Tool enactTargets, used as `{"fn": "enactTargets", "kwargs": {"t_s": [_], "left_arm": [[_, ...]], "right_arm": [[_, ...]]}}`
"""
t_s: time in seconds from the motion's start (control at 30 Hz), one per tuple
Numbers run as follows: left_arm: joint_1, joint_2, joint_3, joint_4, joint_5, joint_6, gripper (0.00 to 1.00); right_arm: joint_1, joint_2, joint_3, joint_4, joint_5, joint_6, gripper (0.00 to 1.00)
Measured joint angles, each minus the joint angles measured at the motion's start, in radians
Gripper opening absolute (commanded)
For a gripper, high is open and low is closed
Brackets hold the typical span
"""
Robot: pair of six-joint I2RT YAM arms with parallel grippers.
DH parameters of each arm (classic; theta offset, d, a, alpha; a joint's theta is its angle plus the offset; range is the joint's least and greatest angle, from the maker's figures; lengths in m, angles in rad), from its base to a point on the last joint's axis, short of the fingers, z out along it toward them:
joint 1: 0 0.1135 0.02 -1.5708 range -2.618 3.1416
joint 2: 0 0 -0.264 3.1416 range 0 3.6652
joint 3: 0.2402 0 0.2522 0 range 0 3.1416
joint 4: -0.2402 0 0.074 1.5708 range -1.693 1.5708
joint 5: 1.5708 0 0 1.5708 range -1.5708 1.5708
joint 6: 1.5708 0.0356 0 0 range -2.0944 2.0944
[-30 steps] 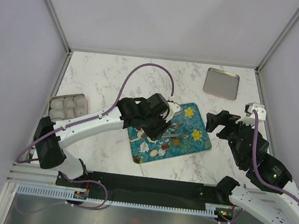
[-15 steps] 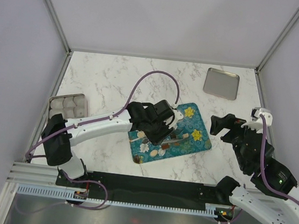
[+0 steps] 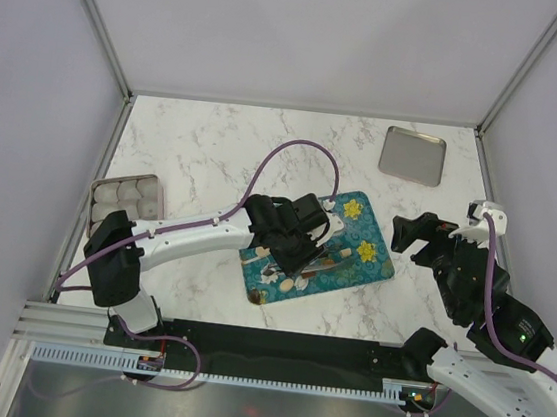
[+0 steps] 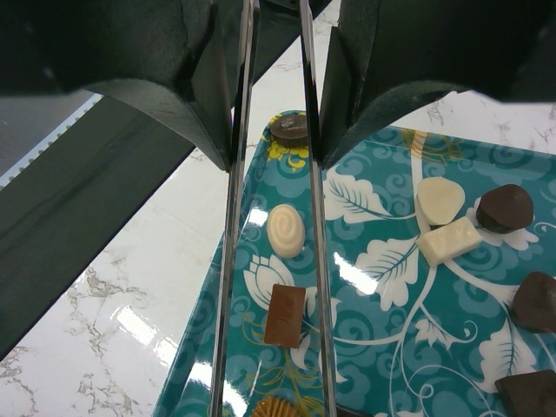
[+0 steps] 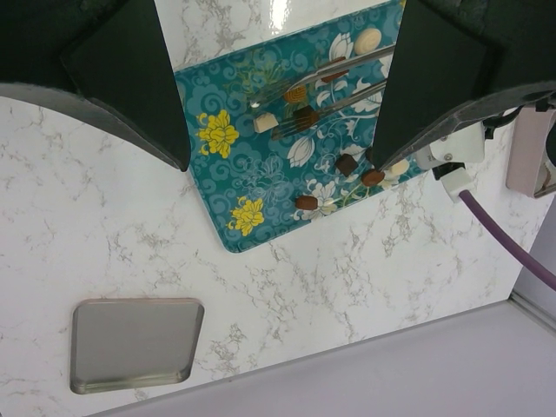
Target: Pack the chocolate
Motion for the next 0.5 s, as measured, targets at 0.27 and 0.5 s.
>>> {"fn": "enactTargets", "kwargs": {"t_s": [0.27,0.5], "left_arm": [[0.0,0.0,0.0,0.0,0.0,0.0,0.49],[0.0,0.002,0.002,0.0,0.0,0.0,0.49]], "right_arm": [[0.0,0.0,0.0,0.0,-0.001,0.016,0.93],[0.0,-0.003,-0.004,0.0,-0.004,0.026,0.93]]}}
